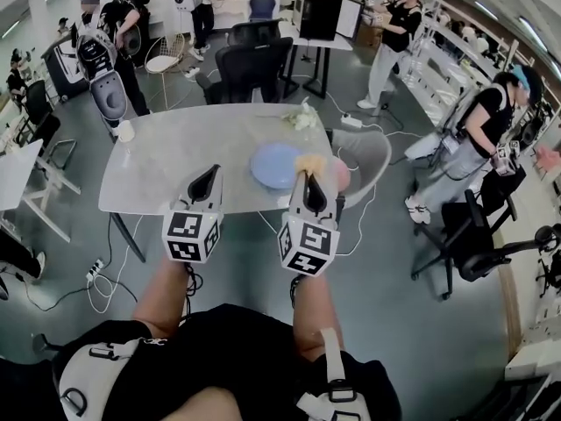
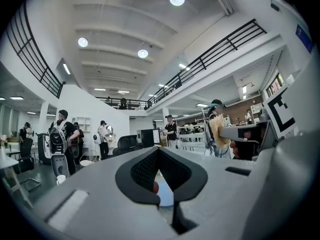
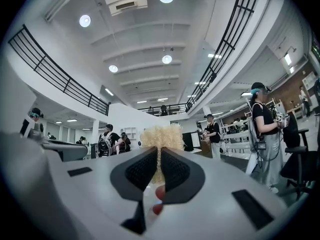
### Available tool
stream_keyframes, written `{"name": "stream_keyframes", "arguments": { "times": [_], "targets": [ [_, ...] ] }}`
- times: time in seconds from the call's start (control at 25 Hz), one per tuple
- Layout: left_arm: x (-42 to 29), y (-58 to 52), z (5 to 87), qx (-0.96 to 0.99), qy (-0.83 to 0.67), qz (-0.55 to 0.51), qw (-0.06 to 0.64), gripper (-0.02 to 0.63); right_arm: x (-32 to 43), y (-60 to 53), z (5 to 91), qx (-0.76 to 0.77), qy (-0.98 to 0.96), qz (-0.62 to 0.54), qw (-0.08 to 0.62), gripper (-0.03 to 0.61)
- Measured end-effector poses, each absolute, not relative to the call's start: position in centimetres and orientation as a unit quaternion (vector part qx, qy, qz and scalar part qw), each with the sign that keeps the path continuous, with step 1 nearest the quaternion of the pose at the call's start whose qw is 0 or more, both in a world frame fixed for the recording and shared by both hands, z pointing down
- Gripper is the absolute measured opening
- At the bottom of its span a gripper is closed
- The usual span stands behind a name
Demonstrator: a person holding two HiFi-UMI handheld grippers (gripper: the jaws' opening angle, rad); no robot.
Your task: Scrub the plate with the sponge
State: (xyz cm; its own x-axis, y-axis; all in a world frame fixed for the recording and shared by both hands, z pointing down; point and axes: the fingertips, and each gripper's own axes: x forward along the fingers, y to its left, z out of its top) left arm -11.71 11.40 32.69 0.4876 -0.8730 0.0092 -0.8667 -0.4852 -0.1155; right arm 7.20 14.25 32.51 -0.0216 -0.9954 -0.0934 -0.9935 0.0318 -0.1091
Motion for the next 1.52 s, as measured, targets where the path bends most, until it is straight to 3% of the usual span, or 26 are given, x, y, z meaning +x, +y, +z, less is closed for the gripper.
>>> {"name": "stream_keyframes", "arguments": {
  "times": [0.8, 1.52],
  "targets": [
    [-6.0, -2.7, 35.1, -0.866, 0.499, -0.029, 0.003, -0.001, 12.3, -0.2, 36.1, -0.690, 0.722, -0.026, 0.045, 0.029],
    [-2.9, -23.8, 35.1, -0.891, 0.453, -0.039, 0.008, -0.001, 12.9, -19.7, 34.8, -0.710, 0.705, 0.008, 0.012, 0.029]
  ]
}}
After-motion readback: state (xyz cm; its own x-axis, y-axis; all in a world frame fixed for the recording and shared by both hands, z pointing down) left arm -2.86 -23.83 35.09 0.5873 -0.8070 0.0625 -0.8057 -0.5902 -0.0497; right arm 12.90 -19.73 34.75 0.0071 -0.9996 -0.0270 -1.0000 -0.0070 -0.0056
